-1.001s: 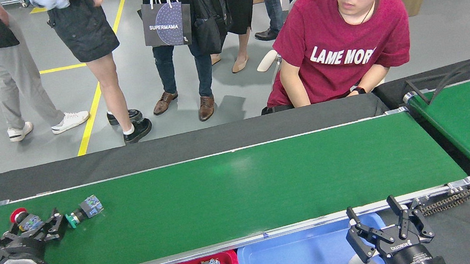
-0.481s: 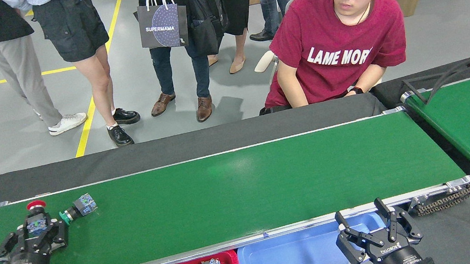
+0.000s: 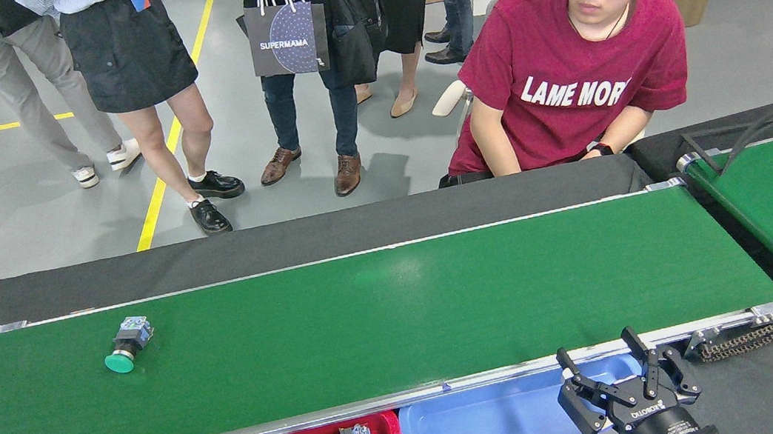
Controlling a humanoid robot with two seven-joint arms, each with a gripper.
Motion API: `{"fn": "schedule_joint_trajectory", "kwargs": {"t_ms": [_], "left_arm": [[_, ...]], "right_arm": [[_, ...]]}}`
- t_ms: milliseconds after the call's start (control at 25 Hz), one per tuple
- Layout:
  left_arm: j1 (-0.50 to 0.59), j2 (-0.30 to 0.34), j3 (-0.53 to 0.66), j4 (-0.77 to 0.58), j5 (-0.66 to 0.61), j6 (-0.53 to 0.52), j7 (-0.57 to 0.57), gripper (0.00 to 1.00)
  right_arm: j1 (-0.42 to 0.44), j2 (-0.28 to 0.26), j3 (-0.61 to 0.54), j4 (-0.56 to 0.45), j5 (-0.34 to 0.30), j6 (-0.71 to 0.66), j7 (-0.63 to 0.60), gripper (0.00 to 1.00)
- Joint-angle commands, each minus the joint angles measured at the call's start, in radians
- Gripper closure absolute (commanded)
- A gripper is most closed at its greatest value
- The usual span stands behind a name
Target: Pick switch part from conveyor to tray
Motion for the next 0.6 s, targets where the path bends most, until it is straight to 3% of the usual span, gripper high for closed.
{"fn": "schedule_joint_trajectory", "kwargs": {"t_ms": [0, 160, 280, 360, 441, 561], "left_arm": [[0.000, -0.051, 0.010, -0.012, -0.001, -0.008, -0.016, 0.00], [0.005, -0.096, 0.053, -0.007, -0.001, -0.008, -0.016, 0.00], [0.003, -0.128, 0.155, -0.007, 0.004, -0.003, -0.017, 0.00], [-0.011, -0.171, 0.245, -0.005, -0.002, 0.124, -0.020, 0.00], [-0.015, -0.168, 0.277, 0.019, 0.002, 0.209, -0.022, 0.00], [-0.015, -0.137, 0.308, 0.067, 0.007, 0.204, -0.022, 0.00]], "right_arm": [[0.002, 0.002, -0.005, -0.015, -0.001, 0.001, -0.007, 0.03], [0.003, 0.002, -0.005, -0.015, -0.001, 0.001, -0.009, 0.03], [0.005, 0.002, -0.005, -0.015, -0.001, 0.001, -0.009, 0.03], [0.005, 0.002, -0.005, -0.016, -0.001, -0.001, -0.009, 0.03], [0.005, 0.002, -0.005, -0.016, -0.001, -0.001, -0.009, 0.03], [0.005, 0.002, -0.005, -0.015, -0.001, -0.001, -0.009, 0.03]]}}
